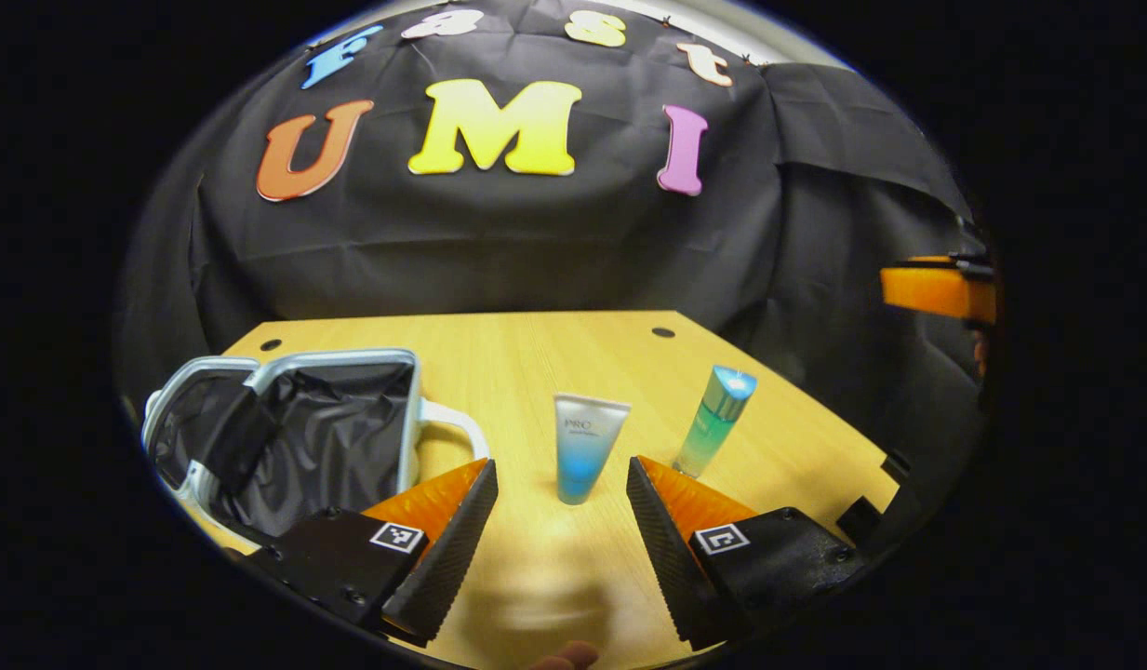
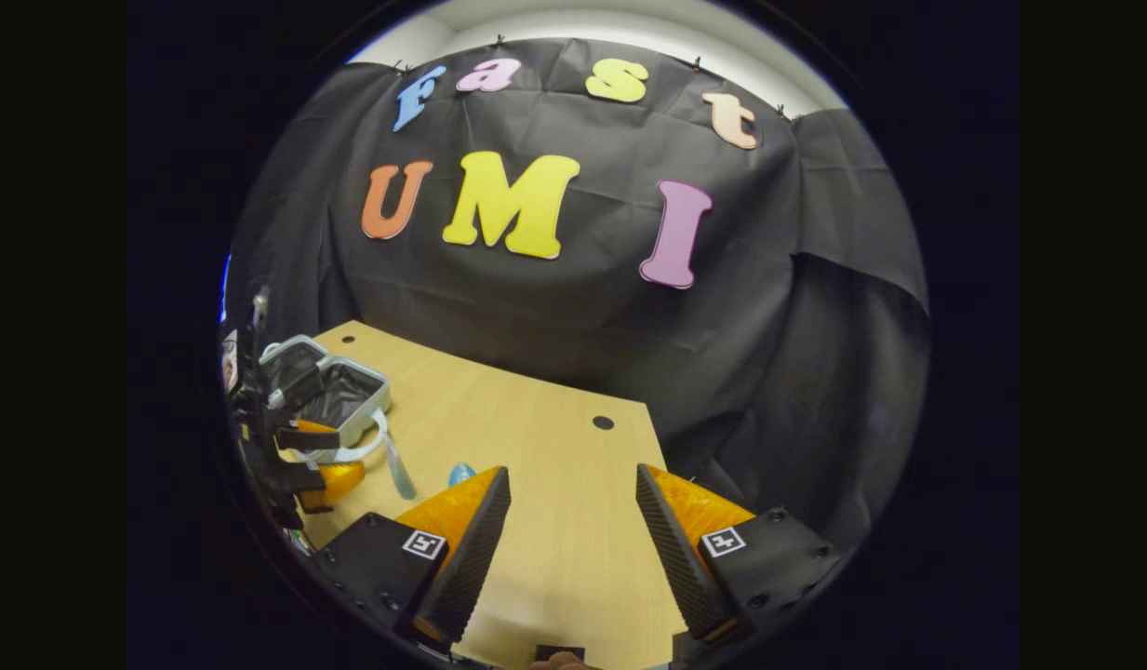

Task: First open the suitcase, pack the skin care products into it, and then close the suitcase.

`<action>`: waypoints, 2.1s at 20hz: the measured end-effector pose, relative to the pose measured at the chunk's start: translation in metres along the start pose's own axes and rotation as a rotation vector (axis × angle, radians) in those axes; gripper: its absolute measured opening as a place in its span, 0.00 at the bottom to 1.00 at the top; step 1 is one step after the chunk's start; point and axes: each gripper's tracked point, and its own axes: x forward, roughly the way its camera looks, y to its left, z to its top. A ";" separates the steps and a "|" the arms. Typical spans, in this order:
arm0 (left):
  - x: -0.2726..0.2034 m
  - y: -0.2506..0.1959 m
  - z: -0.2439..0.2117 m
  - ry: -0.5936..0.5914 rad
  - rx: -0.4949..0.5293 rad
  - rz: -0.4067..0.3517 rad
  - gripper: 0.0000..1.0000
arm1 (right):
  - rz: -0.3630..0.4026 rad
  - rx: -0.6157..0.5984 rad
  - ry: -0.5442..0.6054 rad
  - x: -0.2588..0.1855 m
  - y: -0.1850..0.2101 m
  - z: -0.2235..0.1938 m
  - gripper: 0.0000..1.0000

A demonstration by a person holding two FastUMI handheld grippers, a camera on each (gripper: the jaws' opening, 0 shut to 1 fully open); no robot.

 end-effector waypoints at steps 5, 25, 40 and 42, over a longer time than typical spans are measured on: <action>0.047 -0.001 -0.028 0.068 -0.011 -0.004 0.90 | -0.003 -0.025 0.031 0.003 -0.013 -0.017 0.81; -0.026 0.013 0.005 0.169 -0.068 0.115 0.45 | 0.247 0.060 0.113 0.069 0.085 -0.092 0.81; -0.116 0.229 -0.001 0.396 -0.136 0.312 0.45 | 0.068 0.150 0.206 0.146 0.153 -0.133 0.51; -0.108 0.240 -0.012 0.459 -0.138 0.293 0.45 | 0.051 0.166 0.218 0.145 0.156 -0.130 0.39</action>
